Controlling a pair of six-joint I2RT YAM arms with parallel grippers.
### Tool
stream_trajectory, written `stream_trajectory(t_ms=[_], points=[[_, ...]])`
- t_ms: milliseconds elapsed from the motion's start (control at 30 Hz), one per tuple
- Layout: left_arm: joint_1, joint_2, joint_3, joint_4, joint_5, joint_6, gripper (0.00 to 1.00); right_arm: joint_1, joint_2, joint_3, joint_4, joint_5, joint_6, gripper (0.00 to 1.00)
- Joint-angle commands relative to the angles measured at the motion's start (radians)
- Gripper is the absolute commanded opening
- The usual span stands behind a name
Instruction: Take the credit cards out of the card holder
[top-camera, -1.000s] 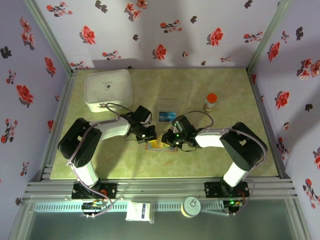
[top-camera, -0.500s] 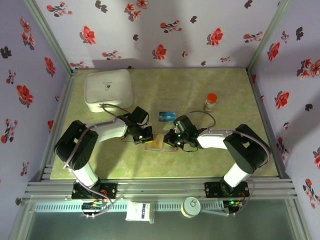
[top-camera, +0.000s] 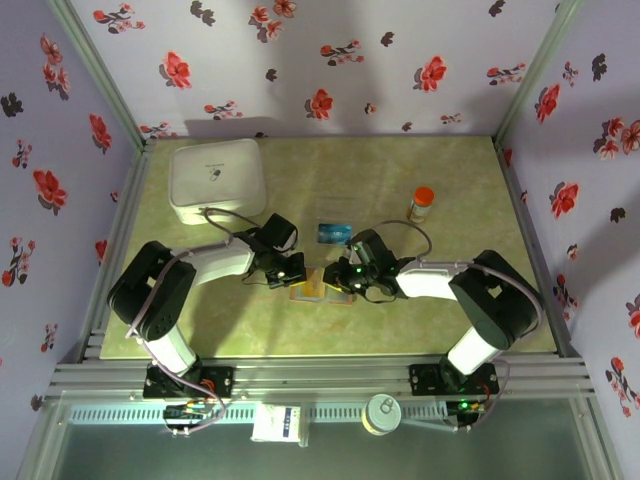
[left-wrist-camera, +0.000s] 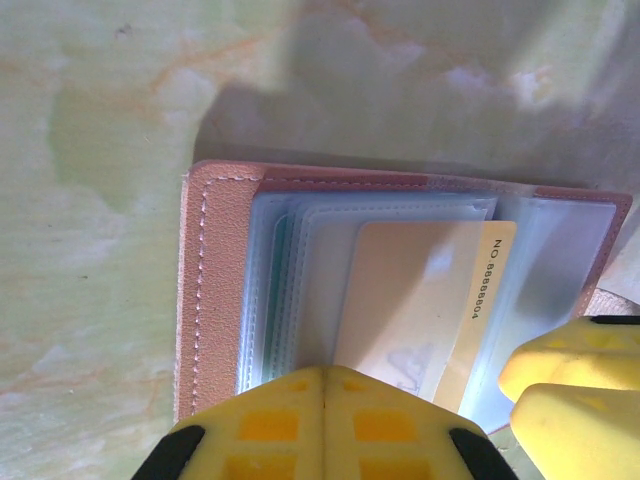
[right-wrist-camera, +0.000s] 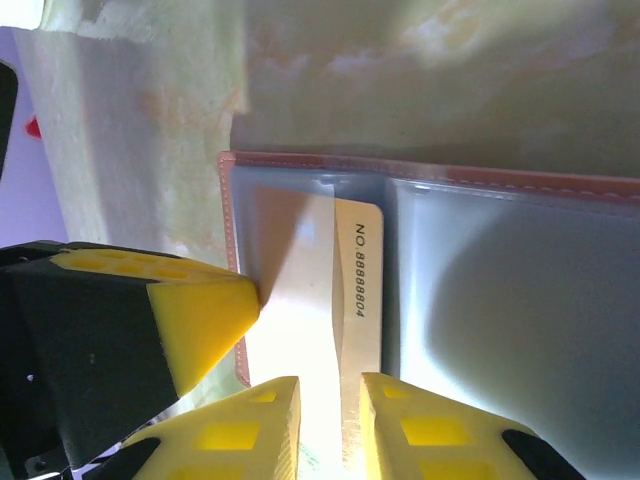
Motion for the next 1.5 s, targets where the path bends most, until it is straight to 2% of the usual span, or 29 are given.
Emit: stream_trajectory(t_ms=[0,200,467,667,1067,1467], points=[[0.004,0.009,-0.015,-0.031,-0.015,0.004,0.02,0.013,0.03,0.024,0.04,-0.033,0.008,0.24],[0.005,0.003,-0.015,-0.031,-0.015,0.003,0.02,0.015,0.068,0.031,0.05,-0.043,0.014,0.24],[0.005,0.008,-0.012,-0.03,-0.011,0.001,0.01,0.02,0.075,0.027,0.069,-0.053,0.019,0.19],[0.004,0.011,-0.013,-0.027,-0.009,-0.001,0.02,0.02,0.09,0.047,-0.001,-0.038,0.009,0.23],[0.005,0.01,-0.01,-0.026,-0.008,-0.001,0.02,0.02,-0.026,0.076,-0.218,0.076,-0.065,0.25],[-0.006,-0.038,0.02,-0.043,-0.005,-0.011,0.02,0.014,-0.073,0.066,-0.218,0.087,-0.067,0.27]])
